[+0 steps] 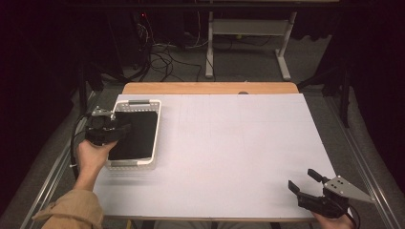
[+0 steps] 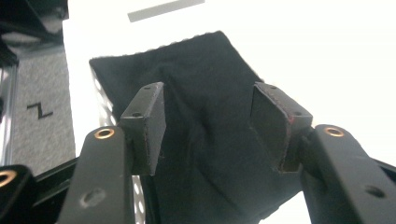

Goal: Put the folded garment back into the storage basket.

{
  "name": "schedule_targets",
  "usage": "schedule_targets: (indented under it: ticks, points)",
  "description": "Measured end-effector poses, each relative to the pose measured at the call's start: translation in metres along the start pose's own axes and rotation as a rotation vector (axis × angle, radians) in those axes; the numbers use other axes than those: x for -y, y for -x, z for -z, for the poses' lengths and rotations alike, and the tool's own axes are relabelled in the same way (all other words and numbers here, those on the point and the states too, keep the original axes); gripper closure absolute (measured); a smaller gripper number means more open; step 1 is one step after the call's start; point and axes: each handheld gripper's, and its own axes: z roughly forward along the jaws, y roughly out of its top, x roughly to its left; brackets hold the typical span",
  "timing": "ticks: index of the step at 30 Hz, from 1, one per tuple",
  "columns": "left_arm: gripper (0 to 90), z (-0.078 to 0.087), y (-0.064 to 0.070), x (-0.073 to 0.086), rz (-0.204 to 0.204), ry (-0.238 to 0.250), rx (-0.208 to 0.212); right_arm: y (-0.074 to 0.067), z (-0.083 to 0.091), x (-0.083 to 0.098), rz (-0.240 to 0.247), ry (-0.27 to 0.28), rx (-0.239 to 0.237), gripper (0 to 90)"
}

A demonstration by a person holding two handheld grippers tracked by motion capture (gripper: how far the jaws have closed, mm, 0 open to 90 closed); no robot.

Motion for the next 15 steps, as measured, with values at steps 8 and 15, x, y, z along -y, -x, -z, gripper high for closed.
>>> schedule_targets:
  ticks: [8, 15]
  points:
    - [43.0, 0.012, 0.008, 0.000, -0.017, 0.073, 0.021, 0.000, 0.000, 0.000, 0.000, -0.002, -0.001, 18.4]
    - [43.0, 0.017, 0.013, 0.000, -0.028, 0.097, 0.041, 0.000, 0.000, 0.000, -0.004, -0.003, -0.002, 18.4]
